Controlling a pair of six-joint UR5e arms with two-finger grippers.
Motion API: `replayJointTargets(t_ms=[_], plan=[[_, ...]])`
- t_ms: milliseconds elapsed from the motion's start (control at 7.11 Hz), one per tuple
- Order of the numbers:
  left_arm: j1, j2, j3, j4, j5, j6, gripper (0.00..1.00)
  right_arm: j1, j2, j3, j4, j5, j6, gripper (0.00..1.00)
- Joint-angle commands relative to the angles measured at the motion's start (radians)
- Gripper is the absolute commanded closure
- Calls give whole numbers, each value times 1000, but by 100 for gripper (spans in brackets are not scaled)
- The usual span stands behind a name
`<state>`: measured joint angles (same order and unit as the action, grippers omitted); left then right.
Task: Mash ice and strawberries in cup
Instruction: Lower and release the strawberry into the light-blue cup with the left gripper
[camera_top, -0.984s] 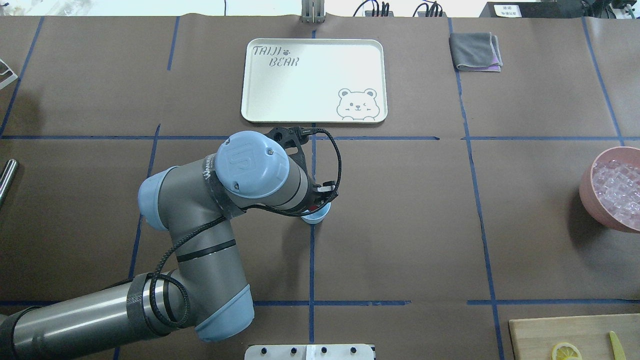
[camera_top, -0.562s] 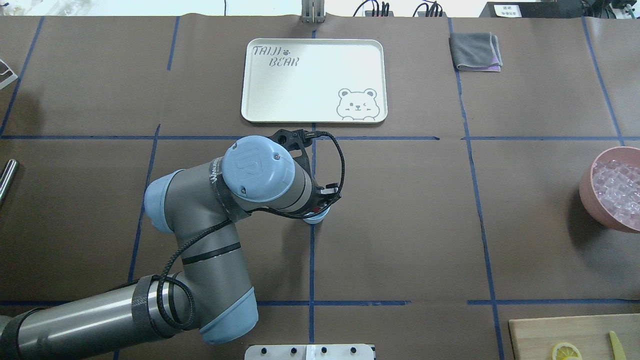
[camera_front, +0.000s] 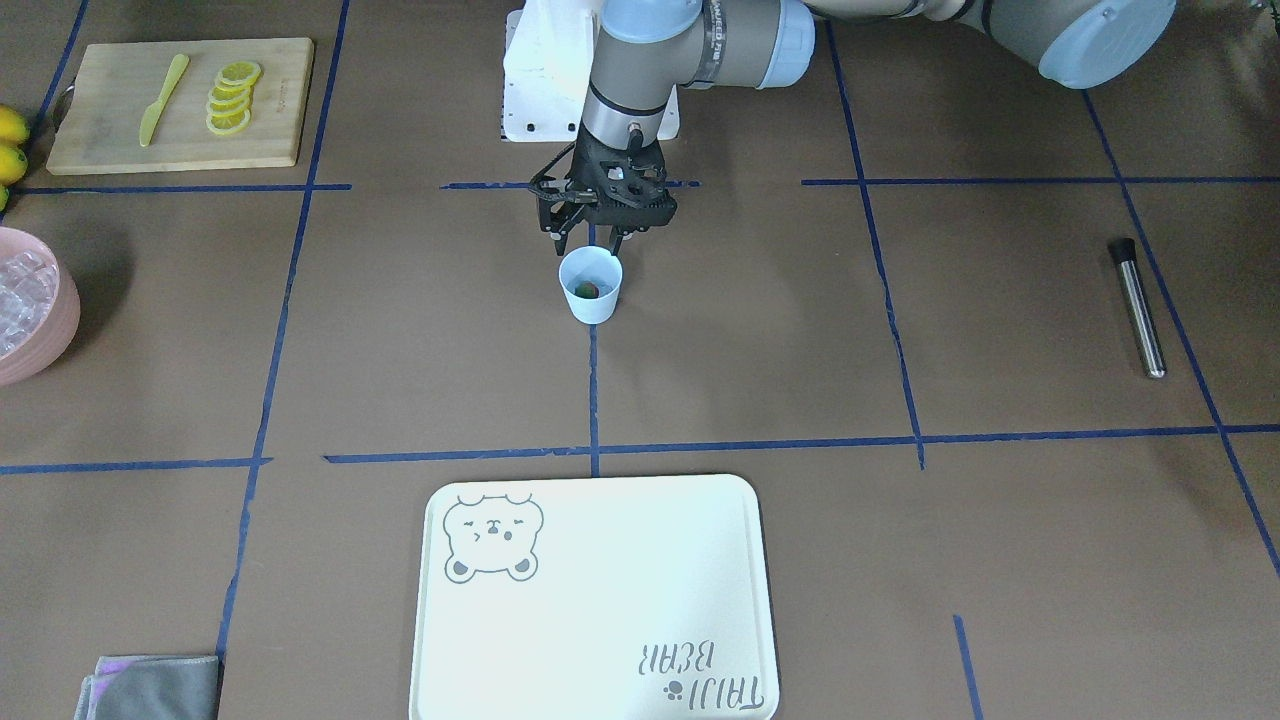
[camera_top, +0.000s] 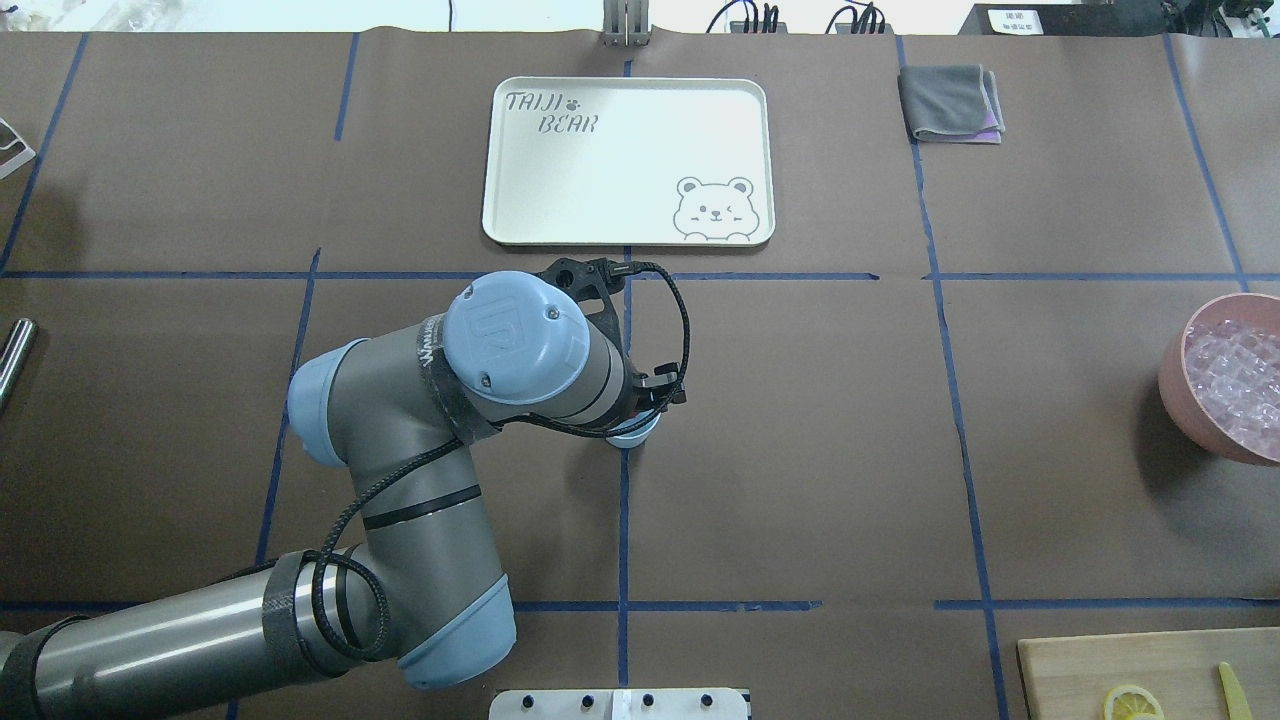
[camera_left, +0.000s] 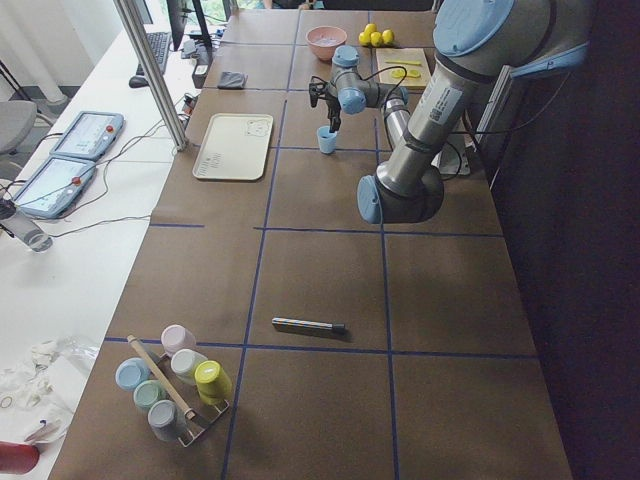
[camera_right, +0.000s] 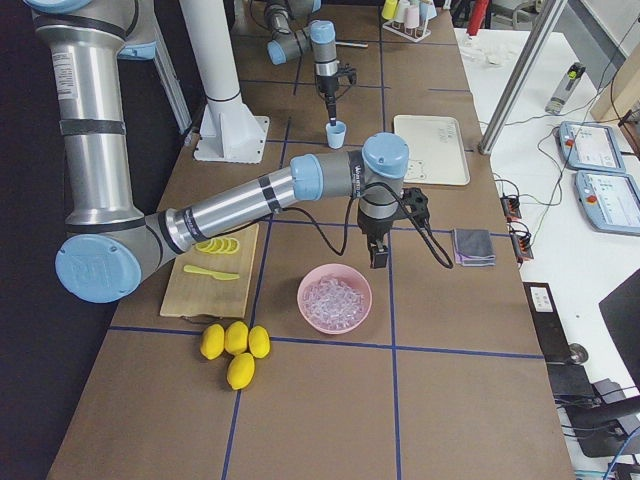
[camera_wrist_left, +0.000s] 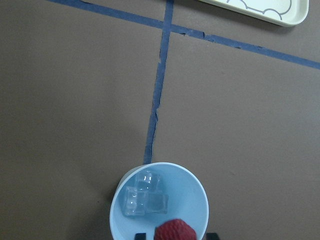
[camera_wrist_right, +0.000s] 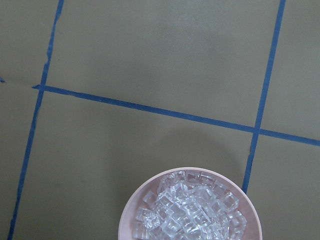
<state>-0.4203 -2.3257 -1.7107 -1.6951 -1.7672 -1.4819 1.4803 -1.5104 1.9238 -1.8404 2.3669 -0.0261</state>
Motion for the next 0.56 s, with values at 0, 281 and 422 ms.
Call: replayJointTargets(t_ms=[0, 281, 422], plan=[[-2, 2, -6, 2, 0, 3, 0, 0, -1, 0, 1, 0, -2, 1], [-32, 56, -73, 11, -3, 18, 0, 5, -66, -6, 56, 9, -9, 1], [-49, 113, -133, 11, -6, 67, 0, 21, -135, -53, 217, 9, -6, 1]])
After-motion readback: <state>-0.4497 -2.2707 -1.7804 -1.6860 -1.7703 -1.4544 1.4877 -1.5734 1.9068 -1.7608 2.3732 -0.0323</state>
